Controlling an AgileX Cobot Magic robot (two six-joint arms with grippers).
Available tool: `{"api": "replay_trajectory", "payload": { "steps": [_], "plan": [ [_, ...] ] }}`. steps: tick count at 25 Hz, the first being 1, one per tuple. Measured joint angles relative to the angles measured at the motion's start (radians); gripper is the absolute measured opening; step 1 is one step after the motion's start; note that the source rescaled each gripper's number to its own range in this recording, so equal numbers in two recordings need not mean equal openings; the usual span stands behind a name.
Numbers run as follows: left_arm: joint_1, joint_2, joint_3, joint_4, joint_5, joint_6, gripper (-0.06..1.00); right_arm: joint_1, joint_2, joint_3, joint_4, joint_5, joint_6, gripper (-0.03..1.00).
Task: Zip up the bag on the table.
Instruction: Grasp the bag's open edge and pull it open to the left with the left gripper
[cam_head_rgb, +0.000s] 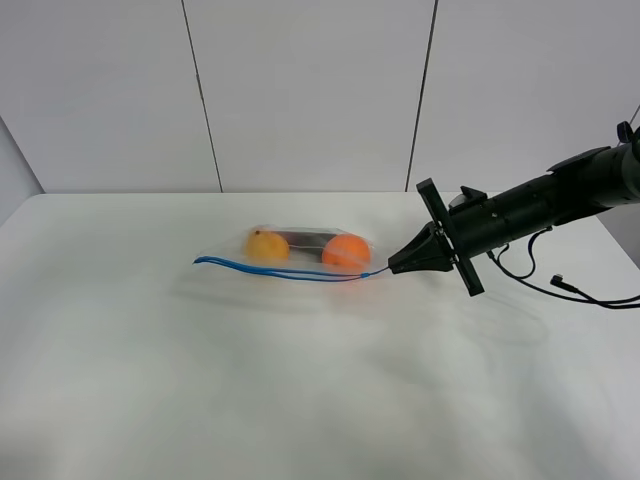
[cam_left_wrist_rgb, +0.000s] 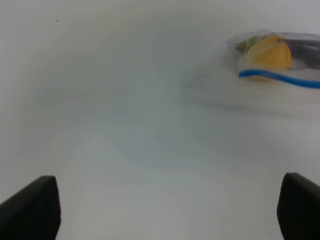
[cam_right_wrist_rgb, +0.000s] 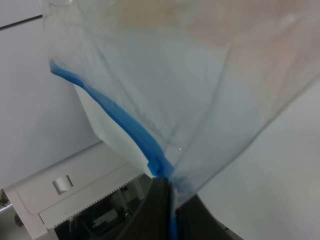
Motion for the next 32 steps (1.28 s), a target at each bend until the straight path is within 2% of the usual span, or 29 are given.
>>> {"api": "replay_trajectory", "payload": {
  "steps": [2, 4, 9, 11, 14, 16, 19, 28, 32],
  "plan": [
    [0.0, 0.124, -0.076, 0.0, -0.015, 0.138, 1.0, 0.0, 0.0, 0.0, 0.0, 0.0, 0.0, 0.0],
    [0.0, 0.242, -0.14, 0.0, -0.028, 0.325, 1.0, 0.0, 0.0, 0.0, 0.0, 0.0, -0.001, 0.0],
    [0.0, 0.449, -0.185, -0.013, -0.135, 0.922, 1.0, 0.0, 0.0, 0.0, 0.0, 0.0, -0.005, 0.0],
    [0.0, 0.513, -0.186, -0.09, -0.177, 1.1, 1.0, 0.0, 0.0, 0.0, 0.0, 0.0, -0.007, 0.0],
    [-0.006, 0.605, -0.186, -0.293, -0.22, 1.282, 1.0, 0.0, 0.0, 0.0, 0.0, 0.0, -0.01, 0.0],
    [-0.039, 0.66, -0.186, -0.425, -0.236, 1.37, 1.0, 0.0, 0.0, 0.0, 0.0, -0.001, -0.01, 0.0],
    [-0.127, 0.732, -0.186, -0.545, -0.264, 1.457, 1.0, 0.0, 0.0, 0.0, 0.0, -0.001, -0.011, 0.0],
    [-0.48, 0.947, -0.186, -0.71, -0.478, 1.482, 1.0, 0.0, 0.0, 0.0, 0.008, -0.011, -0.011, 0.0],
    [-0.602, 1.06, -0.186, -0.747, -0.647, 1.482, 1.0, 0.0, 0.0, 0.0, 0.01, -0.025, -0.013, 0.0]
  ]
}}
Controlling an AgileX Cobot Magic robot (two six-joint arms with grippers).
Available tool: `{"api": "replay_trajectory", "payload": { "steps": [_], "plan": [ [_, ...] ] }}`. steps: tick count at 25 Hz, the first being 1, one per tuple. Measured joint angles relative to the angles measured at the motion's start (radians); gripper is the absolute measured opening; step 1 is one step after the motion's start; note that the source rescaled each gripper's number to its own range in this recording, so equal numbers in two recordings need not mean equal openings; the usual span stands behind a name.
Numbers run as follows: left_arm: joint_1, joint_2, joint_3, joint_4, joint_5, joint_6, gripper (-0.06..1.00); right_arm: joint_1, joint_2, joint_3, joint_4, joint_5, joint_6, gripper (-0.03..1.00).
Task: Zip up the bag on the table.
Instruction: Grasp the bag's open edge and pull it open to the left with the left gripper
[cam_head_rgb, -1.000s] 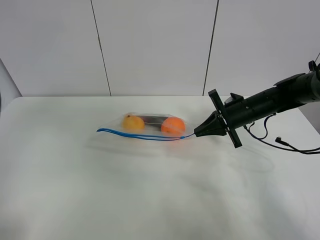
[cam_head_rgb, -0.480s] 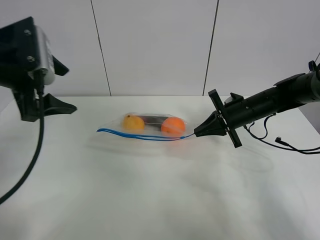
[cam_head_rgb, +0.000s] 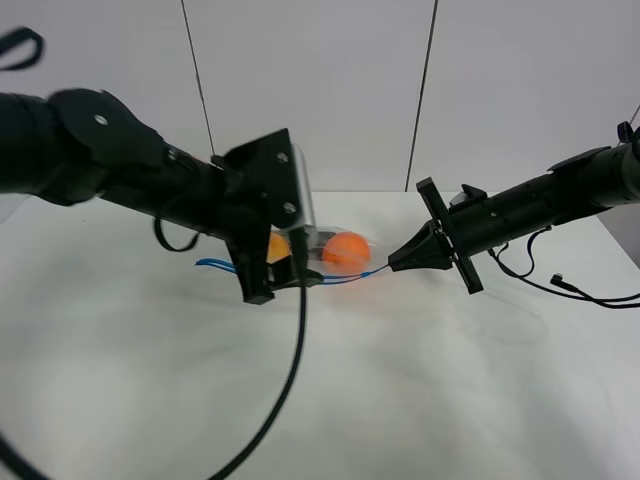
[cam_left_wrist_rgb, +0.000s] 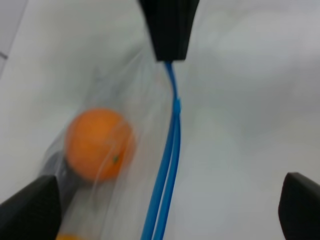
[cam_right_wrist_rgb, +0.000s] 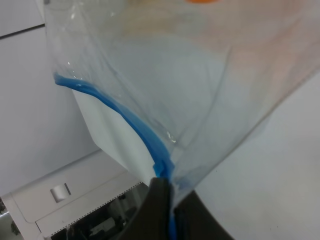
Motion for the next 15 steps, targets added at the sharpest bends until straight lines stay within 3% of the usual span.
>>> {"api": "replay_trajectory", "payload": {
  "steps": [5, 11, 15],
  "plan": [
    [-0.105, 0.136, 0.0, -0.027, -0.245, 0.0, 1.0, 0.0, 0.0, 0.0, 0.0, -0.001, 0.0, 0.0],
    [-0.197, 0.247, 0.0, -0.033, -0.427, 0.0, 1.0, 0.0, 0.0, 0.0, 0.0, -0.001, 0.0, 0.0],
    [-0.252, 0.316, -0.007, -0.034, -0.585, -0.05, 1.0, 0.0, 0.0, 0.0, 0.0, -0.001, 0.0, 0.0]
  ]
}}
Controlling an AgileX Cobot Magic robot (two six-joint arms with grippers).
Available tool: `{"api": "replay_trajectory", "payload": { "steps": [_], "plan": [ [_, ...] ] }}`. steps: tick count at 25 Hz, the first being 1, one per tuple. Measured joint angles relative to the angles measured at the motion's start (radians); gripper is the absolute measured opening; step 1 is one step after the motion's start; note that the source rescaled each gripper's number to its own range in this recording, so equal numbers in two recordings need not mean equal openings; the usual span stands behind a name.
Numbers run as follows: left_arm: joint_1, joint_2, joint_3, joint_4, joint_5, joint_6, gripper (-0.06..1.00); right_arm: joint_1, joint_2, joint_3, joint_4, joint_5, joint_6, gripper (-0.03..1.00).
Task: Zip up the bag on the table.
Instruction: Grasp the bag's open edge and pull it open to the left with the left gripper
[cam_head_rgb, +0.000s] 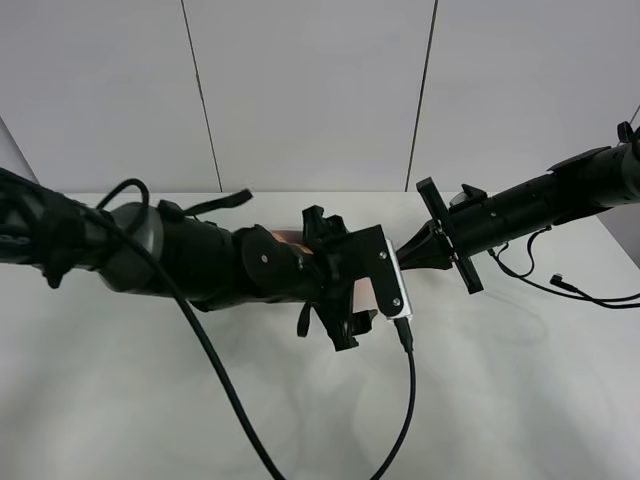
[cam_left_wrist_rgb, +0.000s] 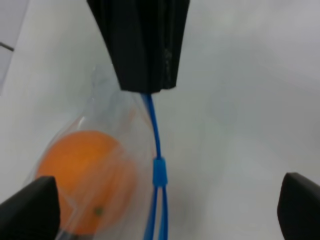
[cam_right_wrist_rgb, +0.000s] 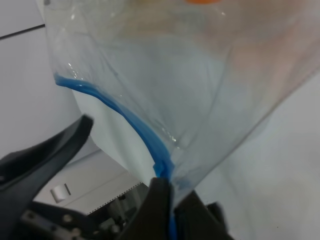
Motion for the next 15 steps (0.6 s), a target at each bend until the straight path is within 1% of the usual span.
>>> {"api": "replay_trajectory", "payload": {
  "steps": [2, 4, 6, 8, 11, 12, 15],
  "plan": [
    [-0.012, 0.023, 0.0, 0.002, -0.066, -0.036, 1.0, 0.0, 0.0, 0.0, 0.0, -0.001, -0.001, 0.0],
    [-0.015, 0.038, 0.0, 0.012, -0.091, -0.066, 0.94, 0.0, 0.0, 0.0, 0.0, -0.001, -0.001, 0.0],
    [-0.015, 0.046, 0.0, 0.02, -0.109, -0.087, 0.82, 0.0, 0.0, 0.0, 0.0, -0.002, -0.001, 0.0],
    [-0.015, 0.058, 0.0, 0.027, -0.12, -0.093, 0.65, 0.0, 0.0, 0.0, 0.0, -0.002, -0.001, 0.0],
    [-0.015, 0.077, 0.0, 0.042, -0.122, -0.094, 0.45, 0.0, 0.0, 0.0, 0.0, -0.002, -0.001, 0.0],
    [-0.015, 0.081, 0.0, 0.047, -0.122, -0.094, 0.41, 0.0, 0.0, 0.0, 0.0, -0.002, -0.001, 0.0],
    [-0.015, 0.082, 0.0, 0.051, -0.125, -0.097, 0.35, 0.0, 0.0, 0.0, 0.001, -0.003, -0.001, 0.0]
  ]
}}
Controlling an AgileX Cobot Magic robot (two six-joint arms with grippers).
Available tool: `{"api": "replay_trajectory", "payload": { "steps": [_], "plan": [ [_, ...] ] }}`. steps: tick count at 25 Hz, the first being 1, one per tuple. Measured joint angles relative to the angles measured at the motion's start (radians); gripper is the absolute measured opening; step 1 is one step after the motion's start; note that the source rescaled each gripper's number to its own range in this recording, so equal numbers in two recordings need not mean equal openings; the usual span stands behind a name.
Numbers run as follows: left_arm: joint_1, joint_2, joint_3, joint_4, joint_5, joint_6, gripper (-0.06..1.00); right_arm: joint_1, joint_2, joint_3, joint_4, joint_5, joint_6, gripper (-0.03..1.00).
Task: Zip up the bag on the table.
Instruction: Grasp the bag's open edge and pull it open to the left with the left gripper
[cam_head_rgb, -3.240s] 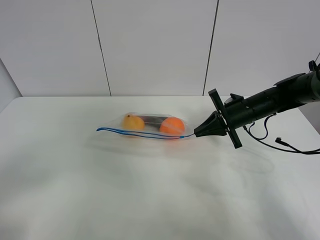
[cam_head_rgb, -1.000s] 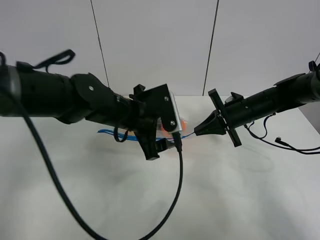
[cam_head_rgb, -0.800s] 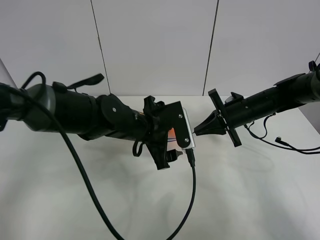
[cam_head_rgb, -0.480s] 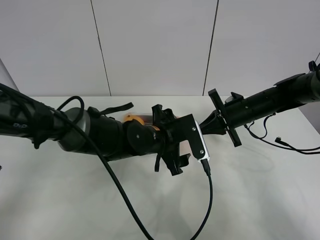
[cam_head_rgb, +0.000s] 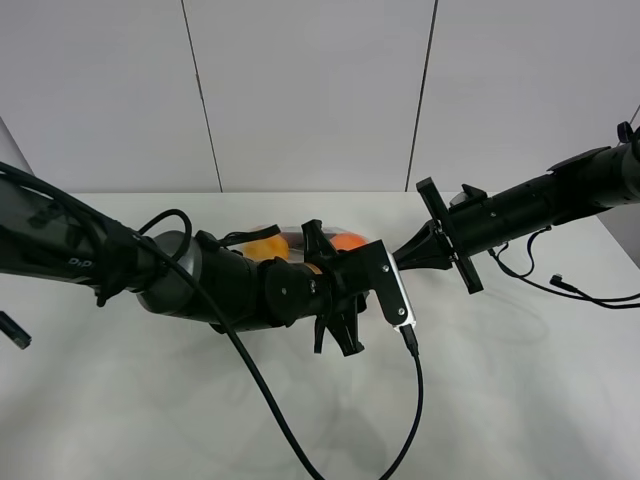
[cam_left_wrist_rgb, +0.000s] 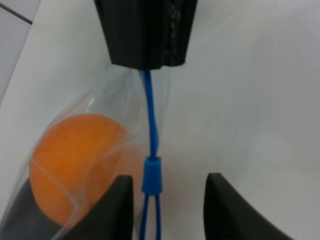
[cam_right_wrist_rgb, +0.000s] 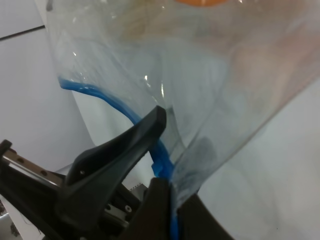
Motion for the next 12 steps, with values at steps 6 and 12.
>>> {"api": "replay_trajectory", "payload": {
  "steps": [6, 12],
  "plan": [
    [0.0, 0.0, 0.0, 0.002, -0.01, -0.003, 0.33, 0.0, 0.0, 0.0, 0.0, -0.002, 0.0, 0.0],
    [0.0, 0.0, 0.0, 0.002, -0.075, -0.004, 0.33, 0.0, 0.0, 0.0, 0.002, -0.003, 0.0, 0.0]
  ]
}}
